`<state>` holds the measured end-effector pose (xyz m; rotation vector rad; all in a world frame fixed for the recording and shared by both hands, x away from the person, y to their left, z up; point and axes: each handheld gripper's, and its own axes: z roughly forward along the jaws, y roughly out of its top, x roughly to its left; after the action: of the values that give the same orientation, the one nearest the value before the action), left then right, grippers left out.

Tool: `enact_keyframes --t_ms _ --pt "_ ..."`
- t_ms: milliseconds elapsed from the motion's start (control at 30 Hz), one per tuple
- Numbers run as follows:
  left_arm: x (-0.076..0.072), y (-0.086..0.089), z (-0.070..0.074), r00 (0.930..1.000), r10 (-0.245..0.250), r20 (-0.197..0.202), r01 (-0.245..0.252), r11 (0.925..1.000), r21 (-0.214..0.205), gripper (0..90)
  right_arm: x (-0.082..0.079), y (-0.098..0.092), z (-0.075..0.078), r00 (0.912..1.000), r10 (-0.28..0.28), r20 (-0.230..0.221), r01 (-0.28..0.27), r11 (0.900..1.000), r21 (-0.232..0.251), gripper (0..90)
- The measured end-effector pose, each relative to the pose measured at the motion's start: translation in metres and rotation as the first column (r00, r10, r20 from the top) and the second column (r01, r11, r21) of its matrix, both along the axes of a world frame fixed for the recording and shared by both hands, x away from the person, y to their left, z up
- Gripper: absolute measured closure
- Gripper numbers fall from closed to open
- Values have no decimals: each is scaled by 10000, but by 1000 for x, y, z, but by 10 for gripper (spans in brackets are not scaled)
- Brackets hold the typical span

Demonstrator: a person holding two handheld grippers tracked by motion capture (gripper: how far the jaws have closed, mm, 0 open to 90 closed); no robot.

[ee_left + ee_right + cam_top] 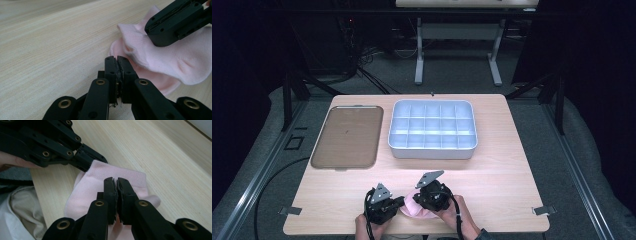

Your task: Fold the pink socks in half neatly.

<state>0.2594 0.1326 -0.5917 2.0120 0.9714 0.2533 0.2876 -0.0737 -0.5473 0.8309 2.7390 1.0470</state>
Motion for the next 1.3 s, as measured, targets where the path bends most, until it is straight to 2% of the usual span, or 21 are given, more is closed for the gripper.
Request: enact_keyframes --t_ms 200,300,400,467,533,633,700,767,867,967,1100,1233,1267,1300 --pt "0 1 0 10000 -49 -6 49 10000 45 866 2 5 -13 9995 212 -246 -219 9994 -254 853" --pt "0 0 0 10000 -30 19 30 10000 47 866 2 7 -20 9996 239 -149 -243 9994 -242 851" --pt "0 0 0 10000 -31 15 31 10000 48 866 2 6 -19 9996 273 -113 -275 9994 -228 844" --pt "0 0 0 10000 -25 32 25 10000 54 866 2 4 -17 9993 352 -90 -353 9993 -129 792" --pt "0 0 0 10000 -17 36 17 10000 43 866 2 -2 -12 9996 262 -56 -261 9995 204 724" --pt "0 0 0 10000 -18 34 18 10000 40 866 1 -19 1 9994 -278 203 265 9975 655 608" --pt "0 0 0 10000 -22 41 22 10000 42 866 1 -28 6 9962 -754 428 734 9962 466 557" --pt "0 0 0 10000 -1 16 1 10000 4 866 1 -32 5 9937 -1007 482 1002 9949 130 497" --pt "0 0 0 10000 -10 39 10 10000 31 866 1 -28 -3 9961 -758 447 780 9957 -503 464" --pt "0 0 0 10000 -21 34 21 10000 49 866 -3 -17 -14 9971 -491 588 564 9899 -1299 424" --pt "0 1 0 10000 -33 9 33 10000 47 863 -4 -14 -17 9958 -573 716 666 9886 -1351 376" --pt "-1 3 1 10000 45 62 -44 9998 -206 853 -3 -14 -18 9956 -617 709 709 9880 -1368 348" --pt "-1 4 2 10000 25 94 -22 9996 -271 851 -2 -15 -17 9958 -580 712 684 9857 -1538 338" --pt "-2 5 3 9999 35 167 -30 9996 -283 849 -2 -15 -18 9957 -631 684 723 9873 -1417 331"
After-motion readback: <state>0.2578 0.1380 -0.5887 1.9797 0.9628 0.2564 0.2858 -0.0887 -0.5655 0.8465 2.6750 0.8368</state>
